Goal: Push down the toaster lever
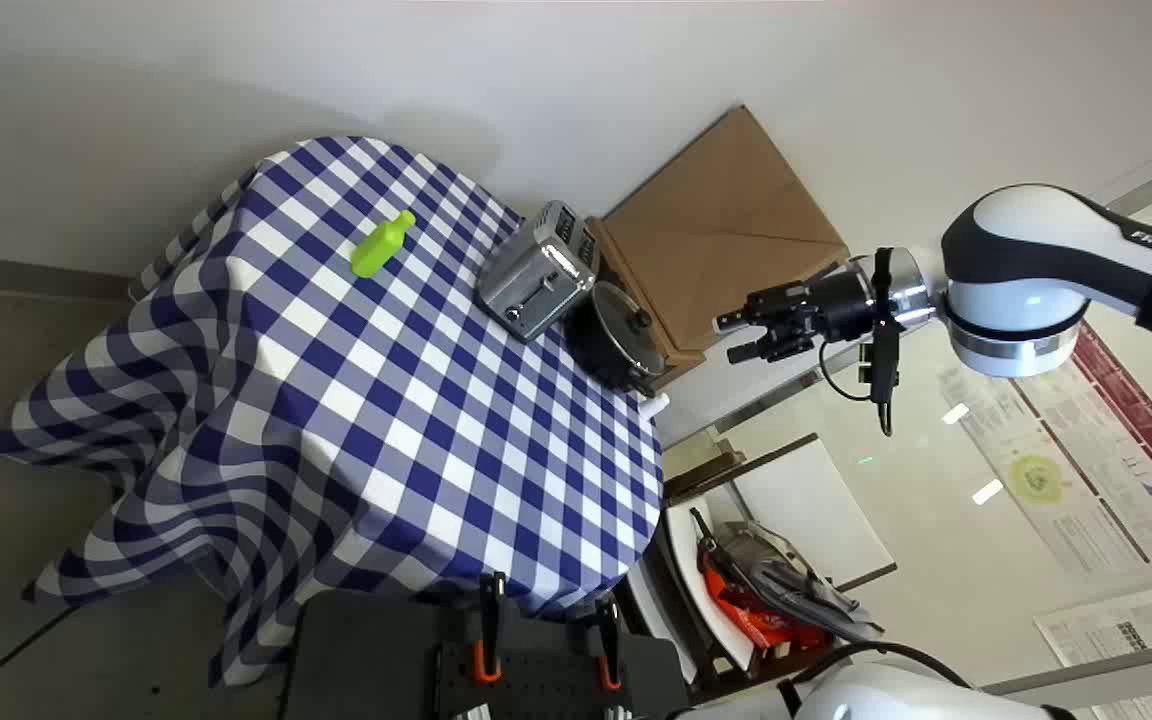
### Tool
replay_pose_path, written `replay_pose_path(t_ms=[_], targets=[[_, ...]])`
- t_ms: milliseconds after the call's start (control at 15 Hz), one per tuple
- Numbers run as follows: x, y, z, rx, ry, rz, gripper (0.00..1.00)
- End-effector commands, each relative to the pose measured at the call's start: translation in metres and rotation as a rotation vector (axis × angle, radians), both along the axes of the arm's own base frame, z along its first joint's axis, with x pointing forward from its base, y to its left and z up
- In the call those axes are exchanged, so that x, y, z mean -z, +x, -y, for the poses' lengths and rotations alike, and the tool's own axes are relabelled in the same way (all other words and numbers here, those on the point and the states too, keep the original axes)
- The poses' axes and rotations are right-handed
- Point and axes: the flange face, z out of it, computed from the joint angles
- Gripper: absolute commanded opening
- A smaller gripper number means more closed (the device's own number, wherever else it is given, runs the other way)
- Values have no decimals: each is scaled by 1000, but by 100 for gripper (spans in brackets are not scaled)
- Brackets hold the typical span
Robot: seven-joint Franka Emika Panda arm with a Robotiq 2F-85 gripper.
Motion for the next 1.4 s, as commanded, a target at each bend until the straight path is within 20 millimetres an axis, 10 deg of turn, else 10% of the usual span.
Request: replay_pose_path(t_ms=[0, 600, 1333], targets=[[-1, 0, 0, 0, 0, -1, 100], [-7, 27, -32, 69, -56, 26, 98], [-21, 117, -68, 296, -139, 180, 6]])
